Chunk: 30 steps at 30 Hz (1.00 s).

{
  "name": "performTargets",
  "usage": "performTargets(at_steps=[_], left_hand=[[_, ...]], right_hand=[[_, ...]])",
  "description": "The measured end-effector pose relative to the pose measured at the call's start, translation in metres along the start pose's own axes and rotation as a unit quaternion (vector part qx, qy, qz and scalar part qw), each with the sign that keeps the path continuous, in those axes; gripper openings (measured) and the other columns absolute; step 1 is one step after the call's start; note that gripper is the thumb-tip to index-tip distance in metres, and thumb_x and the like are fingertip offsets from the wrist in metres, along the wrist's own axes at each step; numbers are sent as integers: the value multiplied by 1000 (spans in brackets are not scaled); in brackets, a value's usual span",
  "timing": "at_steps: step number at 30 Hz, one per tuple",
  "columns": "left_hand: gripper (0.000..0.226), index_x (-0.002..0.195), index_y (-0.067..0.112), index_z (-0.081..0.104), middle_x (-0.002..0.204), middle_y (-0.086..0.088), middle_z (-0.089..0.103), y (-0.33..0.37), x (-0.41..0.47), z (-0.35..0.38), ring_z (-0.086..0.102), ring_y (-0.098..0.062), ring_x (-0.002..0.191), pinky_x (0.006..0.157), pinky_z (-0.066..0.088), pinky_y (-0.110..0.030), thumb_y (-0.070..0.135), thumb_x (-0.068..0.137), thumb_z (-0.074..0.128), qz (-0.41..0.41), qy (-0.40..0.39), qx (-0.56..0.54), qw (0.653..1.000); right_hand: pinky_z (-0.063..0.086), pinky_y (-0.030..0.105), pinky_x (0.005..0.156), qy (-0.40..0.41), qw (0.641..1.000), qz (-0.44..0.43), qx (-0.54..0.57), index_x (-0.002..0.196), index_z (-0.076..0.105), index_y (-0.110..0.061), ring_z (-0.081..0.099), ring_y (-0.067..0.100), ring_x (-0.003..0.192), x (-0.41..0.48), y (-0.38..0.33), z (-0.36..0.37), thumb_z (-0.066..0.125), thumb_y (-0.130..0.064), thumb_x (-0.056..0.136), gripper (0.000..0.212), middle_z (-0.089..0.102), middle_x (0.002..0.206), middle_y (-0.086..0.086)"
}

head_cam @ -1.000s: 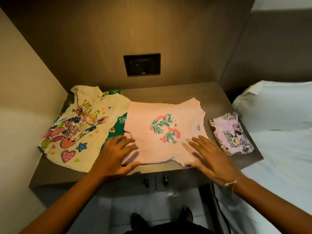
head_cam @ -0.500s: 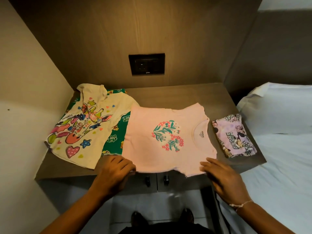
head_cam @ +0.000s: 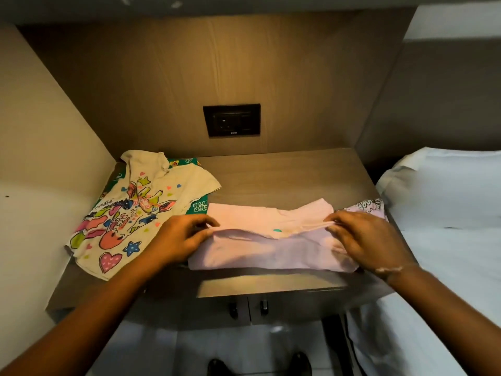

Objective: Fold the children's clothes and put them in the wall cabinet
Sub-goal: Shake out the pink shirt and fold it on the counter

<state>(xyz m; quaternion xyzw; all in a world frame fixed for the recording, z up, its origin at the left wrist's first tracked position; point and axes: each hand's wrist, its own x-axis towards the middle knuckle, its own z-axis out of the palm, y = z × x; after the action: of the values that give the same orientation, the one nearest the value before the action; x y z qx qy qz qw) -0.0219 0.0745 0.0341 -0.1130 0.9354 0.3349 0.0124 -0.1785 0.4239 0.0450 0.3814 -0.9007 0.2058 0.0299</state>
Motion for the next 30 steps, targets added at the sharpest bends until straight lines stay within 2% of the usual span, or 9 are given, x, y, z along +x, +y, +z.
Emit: performTargets(at_steps=[2,7,10,13,16,22,25,28,30], left_hand=[[23,114,24,69,115,1,69,-1,33,2,62,-15,104,91,53,-35,24,91,65,-42,0,41,998],[26,115,24,68,115,-1,70,-10,88,18,62,-20,101,81,48,-30,31,90,65,-58,12,145,988],[38,125,26,61,127,-1,62,-16,102,27,53,-23,112,89,46,-36,38,89,65,-7,26,258,966],[43,133,31,54,136,0,55,-20,109,32,44,-25,119,91,38,-39,43,92,58,56,-8,371,927],[41,133,32,53,134,0,56,-18,116,33,43,-24,118,91,33,-40,40,93,57,70,-45,389,918],[26,114,30,63,121,2,61,-17,124,28,42,-20,109,85,28,-39,40,91,55,83,-56,390,916],[26,113,31,67,116,6,64,-19,119,25,42,-17,106,79,24,-34,39,90,58,106,-21,377,920],[23,107,31,72,102,11,71,-19,102,16,45,-14,96,75,23,-31,36,84,69,135,33,348,927],[22,98,32,74,93,12,72,-20,83,12,48,-15,89,71,26,-31,35,77,78,176,59,337,923]], right_hand=[[55,42,80,-51,998,35,-21,109,66,-24,63,24,96,32,10,14,55,-32,94,20,71,105,2],[49,38,86,-118,987,74,-84,110,63,-29,55,23,103,84,34,47,55,-32,93,19,67,110,3],[41,40,98,-143,982,71,-105,128,52,-28,48,23,118,93,45,58,60,-35,88,41,58,129,1],[39,42,103,-195,973,50,-108,138,44,-32,44,23,125,99,49,64,62,-37,88,53,52,138,-2],[37,43,104,-222,966,30,-130,135,47,-34,42,23,126,105,51,68,63,-36,87,50,51,139,-4],[40,44,99,-251,955,61,-142,125,50,-30,47,28,118,109,51,74,58,-38,90,37,58,128,4],[38,41,97,-224,964,33,-142,123,54,-29,47,24,115,104,45,69,56,-34,91,32,59,125,1],[37,32,81,-116,986,-5,-121,98,56,-35,49,16,98,84,38,56,62,-29,83,17,65,105,-6],[32,29,74,-83,987,-30,-131,91,54,-35,48,15,91,63,33,51,63,-26,79,18,63,97,-8]])
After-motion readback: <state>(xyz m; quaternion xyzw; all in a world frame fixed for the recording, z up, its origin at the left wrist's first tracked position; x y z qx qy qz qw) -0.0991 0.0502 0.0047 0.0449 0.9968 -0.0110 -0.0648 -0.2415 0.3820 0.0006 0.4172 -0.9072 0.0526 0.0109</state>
